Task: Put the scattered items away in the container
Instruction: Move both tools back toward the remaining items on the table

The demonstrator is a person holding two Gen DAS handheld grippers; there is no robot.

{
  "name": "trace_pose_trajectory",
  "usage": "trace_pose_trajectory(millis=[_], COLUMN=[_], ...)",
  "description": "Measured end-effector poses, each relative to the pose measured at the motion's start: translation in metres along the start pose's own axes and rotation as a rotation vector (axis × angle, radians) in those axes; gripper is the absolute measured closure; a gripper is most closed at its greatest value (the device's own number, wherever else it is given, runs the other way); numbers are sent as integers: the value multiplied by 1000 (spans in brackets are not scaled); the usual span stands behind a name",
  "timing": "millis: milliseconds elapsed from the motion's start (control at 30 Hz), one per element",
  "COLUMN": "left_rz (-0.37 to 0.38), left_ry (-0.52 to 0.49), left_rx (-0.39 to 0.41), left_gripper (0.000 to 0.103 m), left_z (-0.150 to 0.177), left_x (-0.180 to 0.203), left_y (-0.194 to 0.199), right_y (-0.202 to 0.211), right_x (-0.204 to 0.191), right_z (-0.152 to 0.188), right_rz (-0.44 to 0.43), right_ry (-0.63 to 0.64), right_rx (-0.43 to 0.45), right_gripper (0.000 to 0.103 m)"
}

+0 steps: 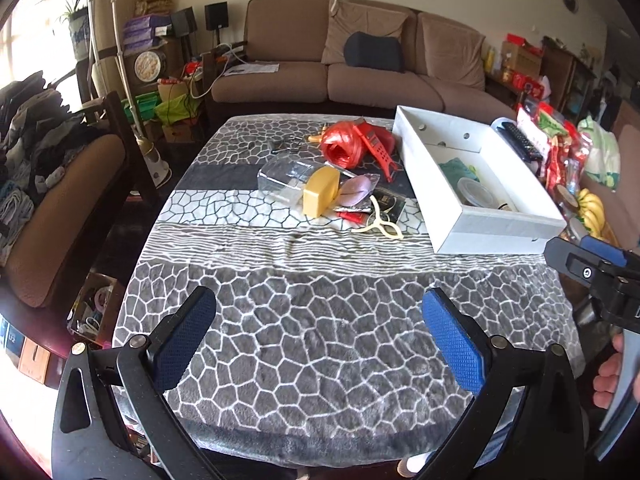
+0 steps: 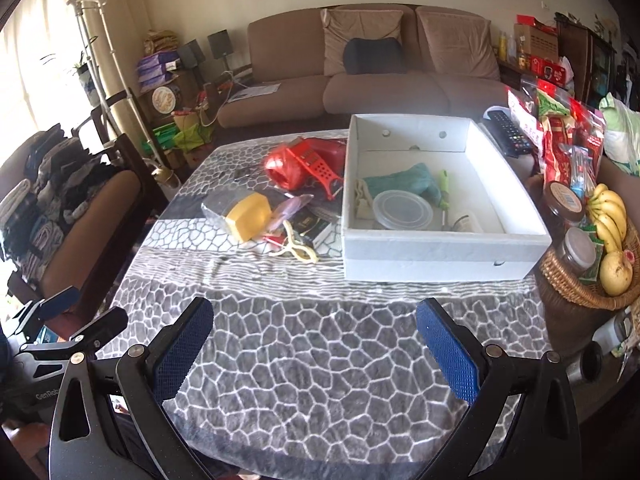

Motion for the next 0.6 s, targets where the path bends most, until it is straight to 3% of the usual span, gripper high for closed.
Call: trace_pose_trajectory(millis=[267,600], left_rz=[-8,14], left_ry=[49,53], left_rx=[-19,-30], left_gripper=[0,0], left_z=[7,-26], left_x=[-40,-52], left_y=[-23,-93], right_y=[-26,-92], right_x=[-42,-54], right_z=[10,-4], right_rz=[-59,-113], right_ry=[57,84], right_rx=[12,-19], right_gripper=[0,0])
Point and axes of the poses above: each gripper's, at about its wrist camera, not at the fingertips, and y roughly against the way its jaws point, x to its right, z to its underside, the point moved 2 cm from there along -y, roughly the way its jaws point, and after that the axes turned 3 degrees about x, right-handed, at the moved point
